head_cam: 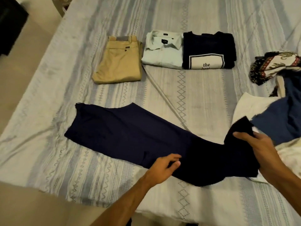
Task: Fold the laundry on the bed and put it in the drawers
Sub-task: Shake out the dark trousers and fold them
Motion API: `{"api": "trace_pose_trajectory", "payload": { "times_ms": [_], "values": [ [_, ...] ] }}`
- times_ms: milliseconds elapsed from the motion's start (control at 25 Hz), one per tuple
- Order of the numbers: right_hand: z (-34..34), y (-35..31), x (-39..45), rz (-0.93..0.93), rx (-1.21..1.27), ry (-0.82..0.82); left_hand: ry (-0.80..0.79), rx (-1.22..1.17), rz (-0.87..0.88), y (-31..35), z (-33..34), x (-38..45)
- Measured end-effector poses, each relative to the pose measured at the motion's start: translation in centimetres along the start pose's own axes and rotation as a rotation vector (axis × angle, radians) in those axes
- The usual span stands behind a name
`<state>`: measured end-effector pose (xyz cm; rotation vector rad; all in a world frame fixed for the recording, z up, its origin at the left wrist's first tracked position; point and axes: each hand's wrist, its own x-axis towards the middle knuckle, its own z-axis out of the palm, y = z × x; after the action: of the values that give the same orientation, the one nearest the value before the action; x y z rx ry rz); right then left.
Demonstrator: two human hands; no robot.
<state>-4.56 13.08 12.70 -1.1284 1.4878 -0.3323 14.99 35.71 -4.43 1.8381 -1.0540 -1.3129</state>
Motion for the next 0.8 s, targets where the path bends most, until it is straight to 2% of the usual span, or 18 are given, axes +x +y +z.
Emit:
{"api": "trace_pose_trajectory", "payload": {
  "times_ms": [80,200,280,320,360,440,480,560,600,680,720,800],
  "values": [
    [6.1,-2.6,-0.9,0.006,-0.043,-0.098,0.171,0.016,-0.003,-1.7,-6.2,0.0],
    [14.9,-4.0,-2.3,0.02,-0.088,-0.144,0.534,0.389,-0.016,-7.3,-17.3,-0.7],
    [20.0,-3.5,-3.1,0.033,-0.089,-0.116,0.801,0.497,-0.216,-12.6,-25.5,-1.9],
    [22.4,-3.1,-3.2,0.033,-0.078,-0.099,0.89,0.443,-0.352,-15.6,-29.7,-2.4],
    [24.8,-2.9,-3.4,0.047,-0.064,-0.076,0.906,0.369,-0.5,-18.5,-33.7,-3.1],
    [29.0,-2.6,-3.3,0.083,-0.049,-0.022,0.767,0.298,-0.677,-23.4,-40.2,-4.1],
    [30.7,-2.3,-3.0,0.086,-0.056,0.003,0.691,0.241,-0.703,-25.0,-42.7,-4.4],
    [33.2,-2.1,-2.8,0.077,-0.089,0.041,0.538,-0.037,-0.68,-25.1,-45.6,-4.4],
    [34.4,-1.9,-2.8,0.064,-0.111,0.051,0.399,-0.193,-0.659,-24.5,-46.5,-4.3],
    [36.2,-1.2,-2.1,0.061,-0.152,0.071,0.134,-0.333,-0.596,-22.6,-47.4,-4.2],
    [36.7,-0.9,-2.0,0.071,-0.175,0.078,0.117,-0.343,-0.566,-21.7,-47.2,-4.1],
    [37.1,-0.1,-1.4,0.081,-0.219,0.081,0.316,-0.188,-0.526,-18.9,-45.6,-4.3]
  ]
}}
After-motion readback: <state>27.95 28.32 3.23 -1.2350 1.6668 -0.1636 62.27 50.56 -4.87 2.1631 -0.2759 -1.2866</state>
